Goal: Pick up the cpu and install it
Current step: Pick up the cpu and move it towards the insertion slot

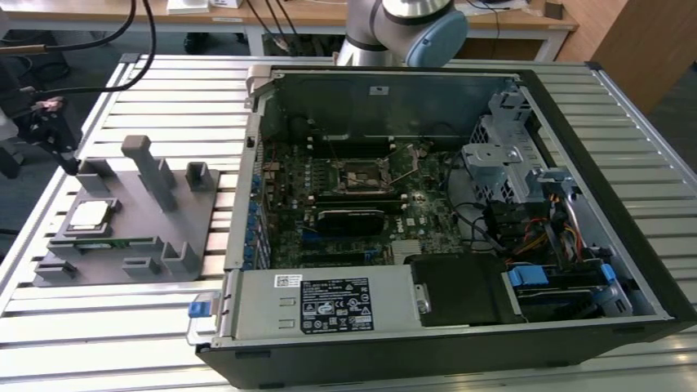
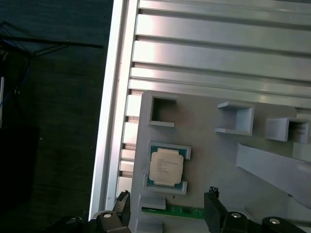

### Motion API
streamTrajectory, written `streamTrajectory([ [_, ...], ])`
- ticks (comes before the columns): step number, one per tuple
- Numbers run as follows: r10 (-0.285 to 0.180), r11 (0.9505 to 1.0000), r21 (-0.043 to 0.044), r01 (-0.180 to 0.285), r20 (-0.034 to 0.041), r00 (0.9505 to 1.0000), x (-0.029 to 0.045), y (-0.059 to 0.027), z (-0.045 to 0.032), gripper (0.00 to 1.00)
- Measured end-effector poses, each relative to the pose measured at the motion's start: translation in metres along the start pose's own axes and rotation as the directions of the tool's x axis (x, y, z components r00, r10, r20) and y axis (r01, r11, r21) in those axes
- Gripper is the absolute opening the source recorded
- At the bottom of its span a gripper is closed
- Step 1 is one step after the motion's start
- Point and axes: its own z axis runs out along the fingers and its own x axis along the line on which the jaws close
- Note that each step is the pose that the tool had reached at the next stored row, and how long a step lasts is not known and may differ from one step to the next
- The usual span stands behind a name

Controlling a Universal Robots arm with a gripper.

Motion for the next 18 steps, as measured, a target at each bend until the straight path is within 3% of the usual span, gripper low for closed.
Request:
streamTrajectory([
  [6, 0.000, 1.0000, 0.0014, 0.000, 0.0026, 1.0000, -0.0003, -0.0001, 0.0106, 0.70],
  [8, 0.000, 1.0000, -0.0054, 0.000, 0.0034, 1.0000, -0.0003, -0.0001, 0.0130, 0.70],
  [11, -0.001, 0.9996, -0.0265, 0.001, 0.0057, 1.0000, -0.0004, -0.0001, 0.0157, 0.70],
  [18, -0.001, 0.9996, -0.0280, 0.002, 0.0056, 1.0000, -0.0007, -0.0004, 0.0272, 0.70],
])
